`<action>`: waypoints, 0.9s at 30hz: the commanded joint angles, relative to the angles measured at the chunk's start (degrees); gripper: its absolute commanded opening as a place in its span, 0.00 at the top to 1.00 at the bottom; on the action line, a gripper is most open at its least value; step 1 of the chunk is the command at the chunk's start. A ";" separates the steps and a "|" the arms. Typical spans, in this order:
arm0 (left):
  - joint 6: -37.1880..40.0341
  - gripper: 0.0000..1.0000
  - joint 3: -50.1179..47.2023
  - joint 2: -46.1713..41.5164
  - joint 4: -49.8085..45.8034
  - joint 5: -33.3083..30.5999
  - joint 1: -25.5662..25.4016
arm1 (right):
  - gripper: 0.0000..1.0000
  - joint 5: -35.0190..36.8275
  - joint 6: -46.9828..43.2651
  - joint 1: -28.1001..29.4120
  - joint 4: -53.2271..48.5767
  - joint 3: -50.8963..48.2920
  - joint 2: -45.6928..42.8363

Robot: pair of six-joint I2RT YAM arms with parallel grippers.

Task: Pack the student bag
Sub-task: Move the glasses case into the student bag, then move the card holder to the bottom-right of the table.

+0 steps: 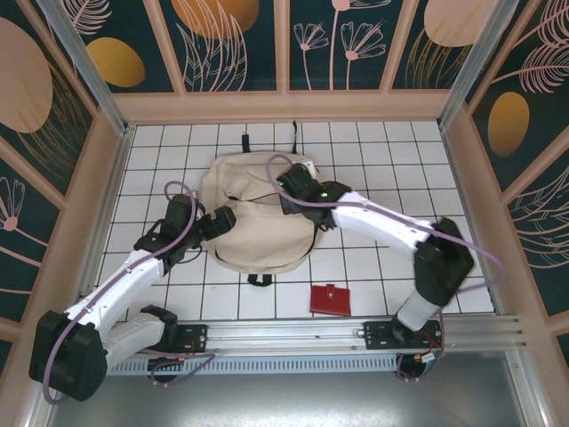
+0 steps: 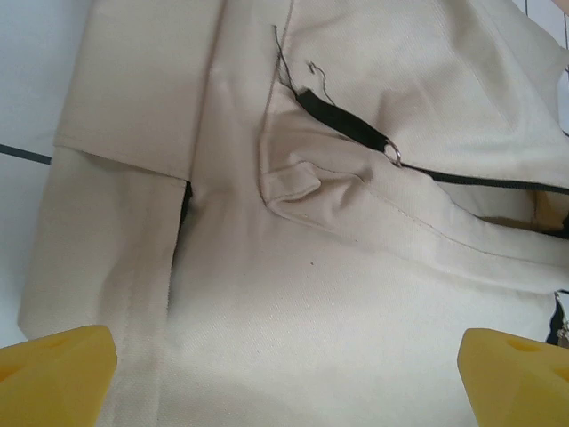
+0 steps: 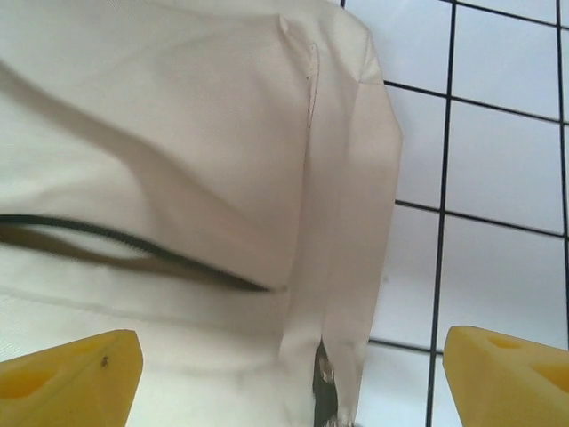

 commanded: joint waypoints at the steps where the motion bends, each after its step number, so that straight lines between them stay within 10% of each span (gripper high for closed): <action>1: 2.03 0.01 1.88 0.28 -0.09 2.45 0.12 | 0.12 -8.16 5.07 -0.58 -4.01 -5.91 -5.75; 14: -0.93 0.01 6.80 7.29 6.11 -0.10 0.03 | 0.29 -20.63 19.08 3.56 -10.37 -32.48 -24.98; 27: -5.13 0.01 5.43 8.41 11.07 -1.13 0.03 | 0.40 -25.77 36.08 15.00 -6.80 -37.38 -25.40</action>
